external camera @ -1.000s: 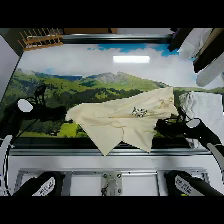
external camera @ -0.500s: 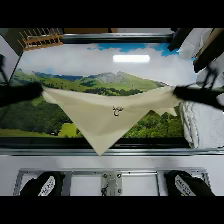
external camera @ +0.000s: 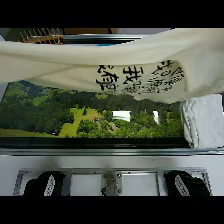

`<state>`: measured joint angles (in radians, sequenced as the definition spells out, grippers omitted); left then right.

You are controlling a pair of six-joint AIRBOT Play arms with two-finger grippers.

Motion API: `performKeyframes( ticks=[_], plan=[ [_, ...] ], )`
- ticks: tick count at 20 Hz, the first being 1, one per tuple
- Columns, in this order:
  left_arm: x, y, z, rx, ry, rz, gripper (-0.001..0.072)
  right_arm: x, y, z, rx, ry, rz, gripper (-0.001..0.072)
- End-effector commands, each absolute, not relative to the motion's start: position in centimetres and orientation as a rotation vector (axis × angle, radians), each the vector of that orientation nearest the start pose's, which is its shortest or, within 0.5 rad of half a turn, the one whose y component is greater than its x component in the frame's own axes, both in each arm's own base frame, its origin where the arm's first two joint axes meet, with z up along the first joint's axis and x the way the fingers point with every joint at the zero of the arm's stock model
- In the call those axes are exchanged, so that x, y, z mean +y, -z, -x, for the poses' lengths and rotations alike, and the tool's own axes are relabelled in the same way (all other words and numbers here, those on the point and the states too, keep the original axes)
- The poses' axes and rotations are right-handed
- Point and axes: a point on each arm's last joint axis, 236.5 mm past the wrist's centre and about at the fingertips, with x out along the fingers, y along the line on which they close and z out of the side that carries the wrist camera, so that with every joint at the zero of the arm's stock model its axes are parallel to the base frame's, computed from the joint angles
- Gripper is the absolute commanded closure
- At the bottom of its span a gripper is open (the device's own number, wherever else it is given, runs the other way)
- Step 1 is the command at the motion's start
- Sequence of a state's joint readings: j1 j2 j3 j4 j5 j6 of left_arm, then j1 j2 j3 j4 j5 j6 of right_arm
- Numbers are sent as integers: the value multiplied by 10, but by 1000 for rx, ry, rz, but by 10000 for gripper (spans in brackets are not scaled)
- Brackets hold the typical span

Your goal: Fold the clothes and pants, and hang the long-sleeved shirts on hangers.

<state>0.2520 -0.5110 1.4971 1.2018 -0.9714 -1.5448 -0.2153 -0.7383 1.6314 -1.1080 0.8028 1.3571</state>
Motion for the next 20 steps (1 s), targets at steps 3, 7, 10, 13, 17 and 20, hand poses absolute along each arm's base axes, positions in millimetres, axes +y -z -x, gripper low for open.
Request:
performKeyframes(
  ticks=[3, 7, 10, 13, 17, 20],
  plan=[
    [-24, -515, -165, -263, 56, 158, 702, 22, -547, -238, -289, -117, -56, 701],
    [-11, -516, -198, -254, 36, 175, 702, 30, -529, -240, -212, -145, -53, 702],
    [5, -481, -266, -103, 24, 213, 702, 46, -462, -280, 78, -237, -140, 702],
    [20, -405, -344, 164, 14, 260, 702, 51, -362, -339, 470, -289, -242, 702],
    [41, -286, -446, 458, -4, 342, 702, 83, -230, -436, 812, -360, -291, 702],
    [46, -227, -515, 481, -17, 365, 702, 83, -164, -521, 787, -288, -314, 701]
  ],
)
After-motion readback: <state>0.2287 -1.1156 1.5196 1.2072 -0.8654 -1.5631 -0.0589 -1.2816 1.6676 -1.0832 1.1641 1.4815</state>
